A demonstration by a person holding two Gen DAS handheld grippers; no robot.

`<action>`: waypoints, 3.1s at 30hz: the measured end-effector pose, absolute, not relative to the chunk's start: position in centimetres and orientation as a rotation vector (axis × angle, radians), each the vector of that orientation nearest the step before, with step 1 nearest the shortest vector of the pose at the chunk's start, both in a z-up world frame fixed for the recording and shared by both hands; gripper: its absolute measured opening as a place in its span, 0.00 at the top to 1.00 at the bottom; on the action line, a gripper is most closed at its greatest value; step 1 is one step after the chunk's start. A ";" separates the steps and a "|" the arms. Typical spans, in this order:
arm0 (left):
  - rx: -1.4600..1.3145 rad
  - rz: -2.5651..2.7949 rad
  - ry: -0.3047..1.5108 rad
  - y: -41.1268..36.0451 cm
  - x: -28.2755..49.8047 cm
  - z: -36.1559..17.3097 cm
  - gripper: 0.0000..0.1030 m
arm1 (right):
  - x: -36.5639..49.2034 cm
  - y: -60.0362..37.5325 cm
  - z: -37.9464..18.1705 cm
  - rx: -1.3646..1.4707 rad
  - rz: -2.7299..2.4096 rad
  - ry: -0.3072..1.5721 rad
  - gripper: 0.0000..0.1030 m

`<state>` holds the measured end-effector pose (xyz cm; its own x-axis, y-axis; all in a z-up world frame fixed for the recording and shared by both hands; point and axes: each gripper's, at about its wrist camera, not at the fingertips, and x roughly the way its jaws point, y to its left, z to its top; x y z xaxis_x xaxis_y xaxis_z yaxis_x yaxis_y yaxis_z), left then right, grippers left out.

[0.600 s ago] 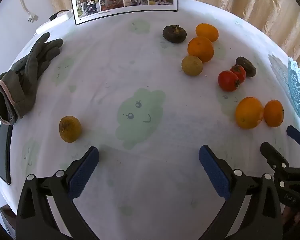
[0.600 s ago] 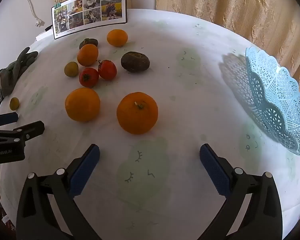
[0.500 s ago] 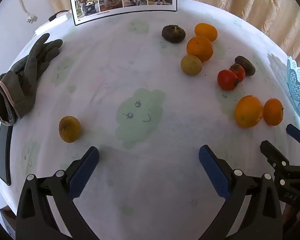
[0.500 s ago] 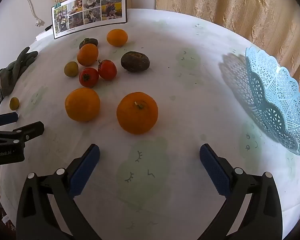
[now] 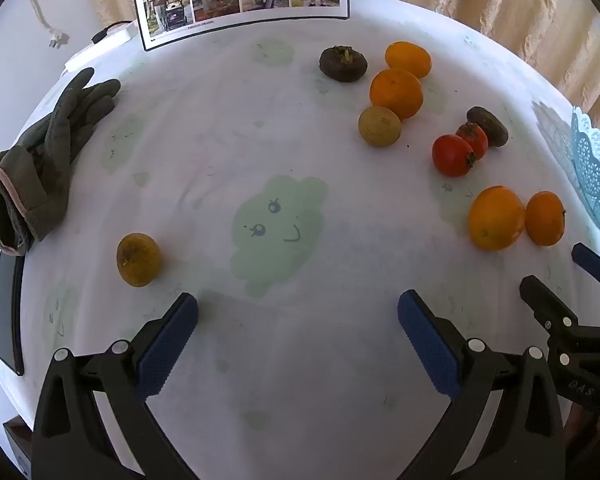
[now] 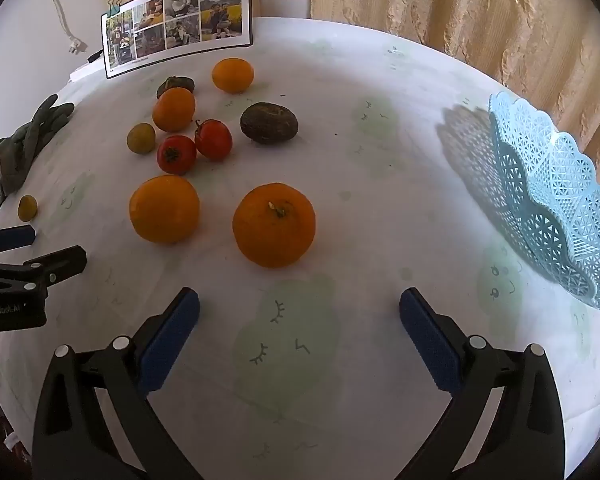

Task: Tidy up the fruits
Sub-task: 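Grasp the small yellow fruit with the left tool while the right tool grasps the large tangerine, then drop the tangerine into the blue basket with the right tool while the left tool holds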

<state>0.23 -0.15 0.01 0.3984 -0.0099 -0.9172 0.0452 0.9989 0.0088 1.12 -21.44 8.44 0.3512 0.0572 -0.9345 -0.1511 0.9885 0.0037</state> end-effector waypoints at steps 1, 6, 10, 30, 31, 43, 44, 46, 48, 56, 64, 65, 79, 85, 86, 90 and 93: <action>0.036 -0.036 1.160 -0.2 0.2 0.0 0.05 | 1.0 -21.8 8.6 -0.090 0.135 1.207 0.02; 0.037 -0.036 1.160 -0.2 0.2 -0.1 0.05 | 1.0 -21.8 8.7 -0.091 0.131 1.206 0.02; 0.036 -0.035 1.161 -0.3 0.2 -0.1 0.05 | 0.9 -21.8 8.6 -0.091 0.132 1.199 0.02; 0.055 -0.035 1.157 -0.7 0.2 -0.4 0.05 | 1.0 -22.1 9.0 -0.061 0.134 1.210 0.02; 0.054 -0.023 1.153 -0.5 0.1 -0.3 0.05 | 1.0 -22.2 9.1 -0.055 0.134 1.205 0.02; -0.071 0.089 1.091 4.8 -1.1 1.3 0.16 | 1.7 -21.8 9.9 -0.024 0.153 1.170 0.02; -0.080 0.097 1.090 5.3 -1.1 1.3 0.20 | 1.7 -21.8 9.9 -0.022 0.155 1.170 0.02; -0.104 0.118 1.084 6.5 -1.2 1.4 0.21 | 1.9 -21.8 9.9 -0.020 0.155 1.171 0.03; -0.117 0.131 1.080 7.2 -1.2 1.4 0.23 | 2.1 -21.7 9.7 -0.016 0.155 1.177 0.05; -0.116 0.138 1.077 8.3 -0.1 1.0 0.37 | 2.4 -21.3 9.3 -0.022 0.163 1.187 0.17; -0.108 0.104 1.073 7.7 0.9 1.4 0.71 | 3.3 -21.8 9.1 -0.015 0.152 1.187 0.32; -0.105 0.097 1.074 7.5 0.8 1.5 0.75 | 3.4 -21.8 9.2 -0.014 0.152 1.186 0.35; -0.107 0.049 1.062 5.2 0.5 2.9 0.76 | 3.8 -22.4 10.5 0.029 0.219 1.163 0.61; -0.092 -0.006 1.043 2.4 1.0 4.1 0.76 | 3.7 -25.5 13.4 0.080 0.173 1.090 0.61; -0.088 -0.019 1.038 1.8 1.1 4.4 0.76 | 3.6 -26.6 14.1 0.093 0.150 1.073 0.61; -0.072 -0.077 1.021 -1.0 1.7 5.4 0.76 | 3.5 -30.1 16.0 0.128 0.066 1.023 0.61; -0.060 -0.123 1.010 -3.3 2.0 6.0 0.76 | 3.1 -33.2 17.2 0.152 -0.013 0.986 0.61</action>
